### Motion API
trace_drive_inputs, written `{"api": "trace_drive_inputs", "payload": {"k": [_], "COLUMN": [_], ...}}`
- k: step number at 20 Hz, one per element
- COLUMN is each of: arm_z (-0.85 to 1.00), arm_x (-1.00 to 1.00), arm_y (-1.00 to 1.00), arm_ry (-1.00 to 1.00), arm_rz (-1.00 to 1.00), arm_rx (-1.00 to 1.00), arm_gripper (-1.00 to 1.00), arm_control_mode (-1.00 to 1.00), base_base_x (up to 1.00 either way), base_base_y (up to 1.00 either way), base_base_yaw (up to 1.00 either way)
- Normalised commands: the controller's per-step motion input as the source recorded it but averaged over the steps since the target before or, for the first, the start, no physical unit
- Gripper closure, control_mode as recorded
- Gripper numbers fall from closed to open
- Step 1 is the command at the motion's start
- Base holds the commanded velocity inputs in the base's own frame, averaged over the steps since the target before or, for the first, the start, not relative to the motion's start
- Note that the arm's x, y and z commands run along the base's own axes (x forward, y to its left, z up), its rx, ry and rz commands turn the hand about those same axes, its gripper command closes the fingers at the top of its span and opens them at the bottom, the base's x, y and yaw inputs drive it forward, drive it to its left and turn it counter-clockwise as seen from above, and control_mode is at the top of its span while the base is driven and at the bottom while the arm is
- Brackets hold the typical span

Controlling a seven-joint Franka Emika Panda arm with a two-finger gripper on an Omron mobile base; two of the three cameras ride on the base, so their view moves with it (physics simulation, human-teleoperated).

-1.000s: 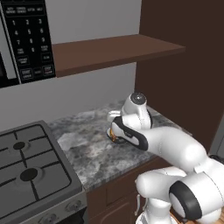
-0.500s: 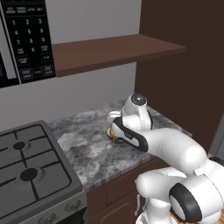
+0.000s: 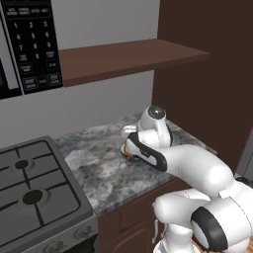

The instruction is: Take the chicken drumstick from the fridge and place it on the digital scale on the counter by the fridge. Wait a few seconds for a reading, then move it to the plate on the dining counter.

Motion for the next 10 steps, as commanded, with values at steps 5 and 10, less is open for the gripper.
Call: {"api": "trace_drive_inputs", "payload": {"k": [5, 10], "arm_z": [0.00, 0.00], "arm_x": [0.00, -0.01], "arm_y": [0.00, 0.00], "arm_ry": [0.00, 0.00], "arm_rz": [0.00, 0.00], "arm_rx": [0.00, 0.00], "arm_gripper": [-1.00, -1.00], "arm_control_mode": [-1.00, -1.00], "base_base_x": [0.00, 0.00], "base_base_y": [0.00, 0.00], "base_base_yaw": [0.00, 0.00]}}
